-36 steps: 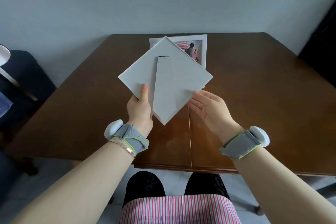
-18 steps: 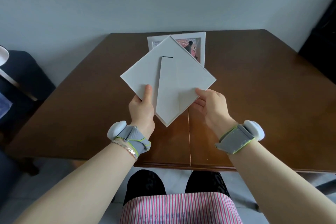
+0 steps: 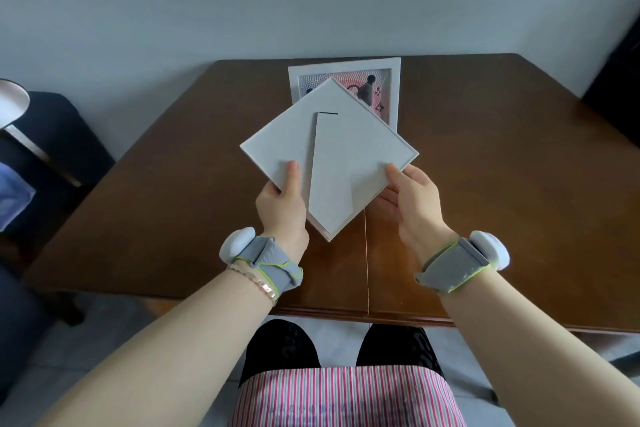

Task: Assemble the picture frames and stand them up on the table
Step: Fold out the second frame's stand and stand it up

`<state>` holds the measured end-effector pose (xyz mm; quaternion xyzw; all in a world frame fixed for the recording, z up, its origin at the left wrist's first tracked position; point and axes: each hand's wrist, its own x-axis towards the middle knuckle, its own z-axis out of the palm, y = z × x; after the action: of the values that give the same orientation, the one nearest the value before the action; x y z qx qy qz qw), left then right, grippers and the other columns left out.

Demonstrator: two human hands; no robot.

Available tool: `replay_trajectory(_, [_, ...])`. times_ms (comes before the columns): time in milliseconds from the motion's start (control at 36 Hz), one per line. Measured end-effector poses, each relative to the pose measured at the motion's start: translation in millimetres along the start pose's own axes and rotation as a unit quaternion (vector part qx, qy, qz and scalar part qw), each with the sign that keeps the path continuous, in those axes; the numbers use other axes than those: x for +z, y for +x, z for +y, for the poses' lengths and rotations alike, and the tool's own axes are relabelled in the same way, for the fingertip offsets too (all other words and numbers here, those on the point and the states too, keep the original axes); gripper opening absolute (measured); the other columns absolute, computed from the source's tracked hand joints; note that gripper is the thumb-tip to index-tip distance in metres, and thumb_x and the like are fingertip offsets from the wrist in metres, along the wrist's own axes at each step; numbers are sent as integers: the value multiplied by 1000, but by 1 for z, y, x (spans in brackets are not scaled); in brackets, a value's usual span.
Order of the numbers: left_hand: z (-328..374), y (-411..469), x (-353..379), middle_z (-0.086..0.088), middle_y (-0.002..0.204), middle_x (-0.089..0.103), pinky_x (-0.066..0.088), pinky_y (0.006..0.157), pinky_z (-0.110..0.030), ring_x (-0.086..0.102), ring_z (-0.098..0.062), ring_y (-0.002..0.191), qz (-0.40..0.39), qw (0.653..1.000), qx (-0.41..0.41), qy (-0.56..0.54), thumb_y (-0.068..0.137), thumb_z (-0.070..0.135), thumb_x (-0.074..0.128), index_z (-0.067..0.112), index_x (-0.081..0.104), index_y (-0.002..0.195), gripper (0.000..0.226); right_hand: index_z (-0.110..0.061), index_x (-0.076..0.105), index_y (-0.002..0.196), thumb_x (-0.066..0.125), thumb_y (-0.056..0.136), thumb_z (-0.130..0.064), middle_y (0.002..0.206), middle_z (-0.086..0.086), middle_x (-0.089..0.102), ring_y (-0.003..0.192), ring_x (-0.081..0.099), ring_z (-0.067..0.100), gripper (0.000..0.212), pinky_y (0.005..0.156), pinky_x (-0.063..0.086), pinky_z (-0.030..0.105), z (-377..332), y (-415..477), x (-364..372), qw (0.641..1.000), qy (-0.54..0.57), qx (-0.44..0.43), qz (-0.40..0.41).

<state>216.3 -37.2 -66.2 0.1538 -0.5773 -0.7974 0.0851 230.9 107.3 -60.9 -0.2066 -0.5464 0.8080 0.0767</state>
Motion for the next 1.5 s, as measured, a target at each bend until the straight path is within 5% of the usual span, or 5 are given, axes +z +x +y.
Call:
replay_trajectory(250, [3,5,-1,6,78,65,54,89,-38,64,-18,82,38,999,-25,-27,87,38,61,25,61,75,17,-3,55,117,48,92,5,117,19,64,97,66,33,27,82,58,34,15,-25,17,972,-64,64,-216])
replay_trajectory(583, [-3,4,-3,-4,97,71,50,97,-49,67,-27,103,32,999,5,-20,84,37,64,23,65,81,14,1,50,124,51,89,8,118,18,62,88,66,28,35,63,60,25,20,-21,21,979,-134,57,-141])
replay_trajectory(694, [-5,3,-2,4,79,65,53,89,-40,64,-19,81,11,999,-27,-35,86,35,62,25,63,76,15,0,49,126,51,88,8,116,18,64,89,68,30,38,66,61,30,18,-18,18,979,-144,64,-131])
replay_trajectory(972, [3,5,0,-8,94,67,59,73,-32,67,-21,83,-182,974,-131,-30,88,-2,55,11,59,97,17,-2,51,123,58,89,-3,116,10,64,98,65,22,35,78,59,33,13,-9,-3,994,28,45,-97])
replay_trajectory(1500, [18,21,-6,-3,90,72,58,74,-34,69,-19,82,-116,990,-81,27,82,19,69,17,61,95,15,-10,53,111,63,80,10,103,2,65,97,63,21,38,84,55,35,8,3,-24,997,5,-17,-79])
